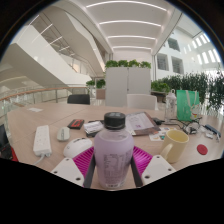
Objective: Pour water
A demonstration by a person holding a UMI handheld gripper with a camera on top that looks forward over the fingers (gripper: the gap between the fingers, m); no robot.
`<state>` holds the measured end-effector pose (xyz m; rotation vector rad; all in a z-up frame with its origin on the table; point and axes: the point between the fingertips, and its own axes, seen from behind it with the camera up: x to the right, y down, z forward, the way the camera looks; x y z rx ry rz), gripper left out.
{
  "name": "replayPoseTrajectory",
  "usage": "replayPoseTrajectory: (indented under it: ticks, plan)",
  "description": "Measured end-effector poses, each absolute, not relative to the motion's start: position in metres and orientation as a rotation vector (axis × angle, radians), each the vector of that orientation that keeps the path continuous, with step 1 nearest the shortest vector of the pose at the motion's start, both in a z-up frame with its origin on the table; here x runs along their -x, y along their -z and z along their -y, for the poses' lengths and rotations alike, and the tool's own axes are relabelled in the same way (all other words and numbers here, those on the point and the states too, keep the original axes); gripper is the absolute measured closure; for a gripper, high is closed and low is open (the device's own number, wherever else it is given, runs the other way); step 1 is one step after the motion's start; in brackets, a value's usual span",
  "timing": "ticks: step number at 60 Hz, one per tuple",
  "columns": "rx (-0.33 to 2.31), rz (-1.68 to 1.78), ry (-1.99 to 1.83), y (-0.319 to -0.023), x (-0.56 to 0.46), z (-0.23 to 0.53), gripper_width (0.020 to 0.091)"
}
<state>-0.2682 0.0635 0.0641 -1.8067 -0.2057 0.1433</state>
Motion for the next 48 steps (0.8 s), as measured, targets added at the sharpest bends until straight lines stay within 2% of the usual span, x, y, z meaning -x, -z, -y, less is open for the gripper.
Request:
replayPoseTrajectory:
  ticks: [1,12,15,23,26,30,38,45,48]
  plan:
    - [1.814,0.213,-0.136,-0.062,0.268,-0.066,0.0540]
    - [1.767,0.303,-0.119,-0.068,0.279,-0.081,0.0558]
    - [1.768,0.296,-0.129,-0.066,0.282,-0.084,0.0574]
    - [1.856,0.227,-0.238,-0.063,0.279,-0.093,0.0673]
    - [1.901,0.158,-0.319,-0.066,0.279,-0.096,0.0677]
    - [1.907,0.013,-0.481,-0.086,0.278,-0.102,0.0677]
    - [1.827,-0.448,-0.936,-0.153,0.248,-0.128,0.0678]
    - [1.627,-0.920,-1.370,-0.176,0.199,-0.150,0.0679]
    - [1.524,-1.105,-1.530,-0.168,0.182,-0.155,0.0681]
